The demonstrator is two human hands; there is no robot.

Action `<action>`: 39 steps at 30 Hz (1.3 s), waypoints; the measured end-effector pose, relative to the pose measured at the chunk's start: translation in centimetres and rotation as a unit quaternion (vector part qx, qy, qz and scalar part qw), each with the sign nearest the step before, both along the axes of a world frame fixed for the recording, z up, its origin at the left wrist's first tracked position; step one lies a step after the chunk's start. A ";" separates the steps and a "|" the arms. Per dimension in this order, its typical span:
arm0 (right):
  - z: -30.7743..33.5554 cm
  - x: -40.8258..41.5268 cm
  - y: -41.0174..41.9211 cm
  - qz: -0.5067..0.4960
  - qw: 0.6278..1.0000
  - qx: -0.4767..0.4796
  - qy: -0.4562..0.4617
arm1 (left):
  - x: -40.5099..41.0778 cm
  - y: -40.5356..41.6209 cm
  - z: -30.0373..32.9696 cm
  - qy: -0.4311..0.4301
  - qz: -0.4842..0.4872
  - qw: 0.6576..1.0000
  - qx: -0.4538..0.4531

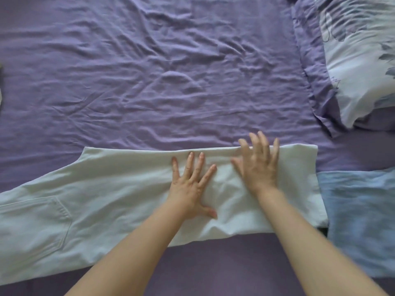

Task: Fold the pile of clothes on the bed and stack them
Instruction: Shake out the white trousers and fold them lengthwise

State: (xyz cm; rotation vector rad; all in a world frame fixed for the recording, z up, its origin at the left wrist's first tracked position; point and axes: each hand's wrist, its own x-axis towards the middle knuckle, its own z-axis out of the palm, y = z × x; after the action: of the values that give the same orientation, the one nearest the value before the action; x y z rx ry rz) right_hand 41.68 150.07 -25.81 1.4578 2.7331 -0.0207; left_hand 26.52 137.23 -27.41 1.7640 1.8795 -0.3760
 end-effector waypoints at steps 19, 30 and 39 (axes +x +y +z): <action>3.5 -3.1 -18.7 -0.027 0.967 -0.247 -0.062 | -5.0 -17.8 2.7 -0.009 0.046 0.998 -0.053; 4.4 -5.4 -18.5 0.039 0.931 -0.351 0.094 | -8.6 -17.7 3.8 -0.150 0.166 0.972 0.074; 5.4 -4.5 -18.4 0.000 0.896 -0.425 0.131 | -10.1 -16.7 5.2 -0.299 0.289 0.909 -0.016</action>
State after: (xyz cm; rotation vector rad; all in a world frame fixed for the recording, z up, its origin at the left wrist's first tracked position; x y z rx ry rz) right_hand 37.17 131.71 -20.43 1.2142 2.3300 -1.3033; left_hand 16.43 120.56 -22.19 1.0404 1.7892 0.3258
